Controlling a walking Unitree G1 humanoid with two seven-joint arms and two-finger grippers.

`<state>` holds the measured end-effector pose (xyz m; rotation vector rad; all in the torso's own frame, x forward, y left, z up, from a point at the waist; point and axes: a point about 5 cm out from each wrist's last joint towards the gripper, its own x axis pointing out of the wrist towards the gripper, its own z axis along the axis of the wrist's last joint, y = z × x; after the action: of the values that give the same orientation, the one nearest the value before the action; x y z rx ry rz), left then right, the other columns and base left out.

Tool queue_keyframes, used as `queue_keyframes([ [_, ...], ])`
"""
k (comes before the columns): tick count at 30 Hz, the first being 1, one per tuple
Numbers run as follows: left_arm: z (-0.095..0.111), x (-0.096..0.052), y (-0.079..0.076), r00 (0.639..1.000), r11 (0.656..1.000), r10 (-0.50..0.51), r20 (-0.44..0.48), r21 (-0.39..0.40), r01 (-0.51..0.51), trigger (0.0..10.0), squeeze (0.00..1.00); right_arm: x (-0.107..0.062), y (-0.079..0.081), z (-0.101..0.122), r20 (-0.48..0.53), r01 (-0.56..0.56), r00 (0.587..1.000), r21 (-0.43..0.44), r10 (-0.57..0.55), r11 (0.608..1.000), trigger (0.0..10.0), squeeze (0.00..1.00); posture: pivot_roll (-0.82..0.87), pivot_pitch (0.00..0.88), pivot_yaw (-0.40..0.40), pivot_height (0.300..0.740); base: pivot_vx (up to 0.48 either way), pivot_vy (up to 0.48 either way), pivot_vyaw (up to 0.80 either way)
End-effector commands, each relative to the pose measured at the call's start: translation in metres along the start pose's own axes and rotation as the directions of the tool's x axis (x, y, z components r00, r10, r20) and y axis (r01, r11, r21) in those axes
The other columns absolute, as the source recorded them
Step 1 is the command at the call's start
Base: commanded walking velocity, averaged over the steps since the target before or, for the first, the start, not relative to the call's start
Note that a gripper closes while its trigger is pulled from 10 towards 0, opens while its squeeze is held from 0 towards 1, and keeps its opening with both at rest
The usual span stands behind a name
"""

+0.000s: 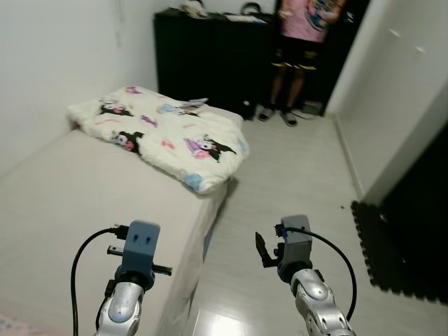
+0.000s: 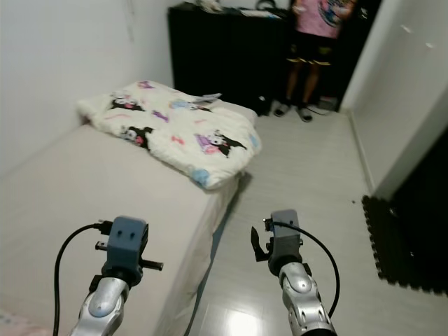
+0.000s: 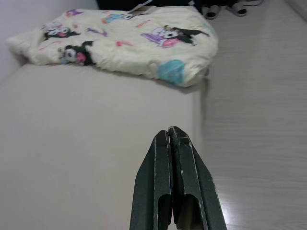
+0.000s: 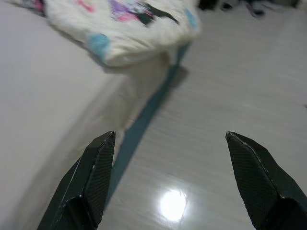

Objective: Clean up the room

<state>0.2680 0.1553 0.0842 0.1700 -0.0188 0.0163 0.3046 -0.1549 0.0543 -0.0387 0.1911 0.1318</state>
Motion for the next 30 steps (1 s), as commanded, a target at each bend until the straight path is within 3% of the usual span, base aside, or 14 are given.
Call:
queue_keyframes([
  [1, -0.0042, -0.0021, -0.0040, 1.000, 1.000, -0.016, -0.020, -0.016, 0.016, 10.0, 0.00, -0.0015, -0.0058, -0.0034, -0.020, 0.018, 1.000, 0.001, -0.018, 1.000, 10.0, 0.00, -0.05, 0.094, -0.036, 0.740, 0.000, 0.000, -0.80],
  [21, -0.0094, 0.0003, -0.0026, 0.998, 1.000, 0.006, -0.067, -0.027, -0.008, 10.0, 0.00, -0.0019, -0.0061, -0.0043, -0.022, 0.017, 1.000, 0.022, -0.016, 1.000, 10.0, 0.00, -0.06, 0.095, -0.040, 0.740, 0.000, 0.000, -0.80],
  [22, -0.0101, 0.0001, -0.0030, 0.998, 0.999, 0.008, -0.070, -0.036, -0.011, 10.0, 0.00, -0.0024, -0.0058, -0.0061, -0.032, 0.014, 0.999, -0.024, -0.015, 1.000, 10.0, 0.00, -0.06, 0.095, -0.040, 0.740, 0.000, 0.000, -0.46],
  [30, -0.0120, -0.0012, -0.0068, 0.997, 0.998, -0.013, -0.082, -0.068, 0.007, 10.0, 0.00, -0.0025, -0.0025, -0.0088, -0.045, 0.003, 0.999, -0.013, -0.004, 1.000, 10.0, 0.00, -0.05, 0.097, -0.038, 0.740, 0.000, 0.000, -0.06],
])
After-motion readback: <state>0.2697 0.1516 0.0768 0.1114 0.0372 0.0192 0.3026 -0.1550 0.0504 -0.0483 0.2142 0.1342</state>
